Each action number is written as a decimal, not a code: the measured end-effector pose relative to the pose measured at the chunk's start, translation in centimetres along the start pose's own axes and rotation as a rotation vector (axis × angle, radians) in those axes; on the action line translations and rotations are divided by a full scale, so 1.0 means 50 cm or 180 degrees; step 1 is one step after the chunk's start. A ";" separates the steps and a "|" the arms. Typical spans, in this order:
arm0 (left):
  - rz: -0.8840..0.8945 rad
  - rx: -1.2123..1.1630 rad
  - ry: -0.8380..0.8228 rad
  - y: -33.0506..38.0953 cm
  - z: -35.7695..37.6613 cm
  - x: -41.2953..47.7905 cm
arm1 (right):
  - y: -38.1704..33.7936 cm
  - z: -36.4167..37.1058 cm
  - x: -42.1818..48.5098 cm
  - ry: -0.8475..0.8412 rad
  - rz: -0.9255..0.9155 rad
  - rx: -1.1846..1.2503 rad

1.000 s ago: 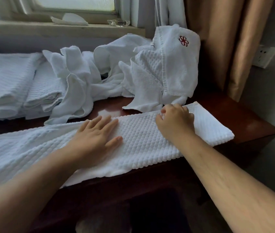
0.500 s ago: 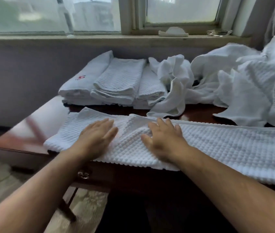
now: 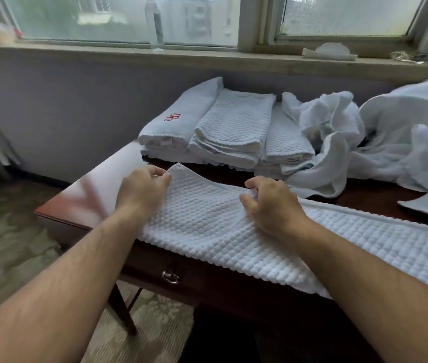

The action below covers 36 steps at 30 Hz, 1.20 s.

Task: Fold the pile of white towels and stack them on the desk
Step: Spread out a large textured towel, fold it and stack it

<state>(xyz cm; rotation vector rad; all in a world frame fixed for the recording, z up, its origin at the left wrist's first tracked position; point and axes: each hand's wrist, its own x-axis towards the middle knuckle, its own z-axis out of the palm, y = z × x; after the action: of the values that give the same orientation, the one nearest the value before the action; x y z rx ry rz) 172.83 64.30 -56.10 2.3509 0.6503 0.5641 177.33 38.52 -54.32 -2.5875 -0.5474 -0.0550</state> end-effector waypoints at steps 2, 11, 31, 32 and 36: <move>0.0119 -0.0115 -0.0070 -0.002 -0.006 -0.002 | 0.001 -0.001 0.011 0.0056 -0.0006 0.0240; -0.0208 0.0049 0.0273 -0.016 -0.040 0.012 | 0.014 0.013 0.054 0.0328 -0.0437 0.0788; -0.0219 0.1534 -0.0042 -0.020 -0.038 -0.028 | 0.034 0.031 0.068 0.0186 -0.0438 -0.0646; 0.0040 0.1494 0.0103 -0.012 -0.035 -0.035 | 0.034 0.032 0.068 0.0205 -0.0461 -0.0644; 0.1475 0.1032 -0.0179 0.039 -0.008 -0.062 | 0.029 0.032 0.073 0.0160 -0.0436 -0.0440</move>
<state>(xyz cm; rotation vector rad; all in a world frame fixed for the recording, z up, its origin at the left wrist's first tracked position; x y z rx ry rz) 170.77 61.34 -55.22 2.8356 0.1711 0.6235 181.17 39.46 -55.87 -2.6697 -0.7247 -0.2102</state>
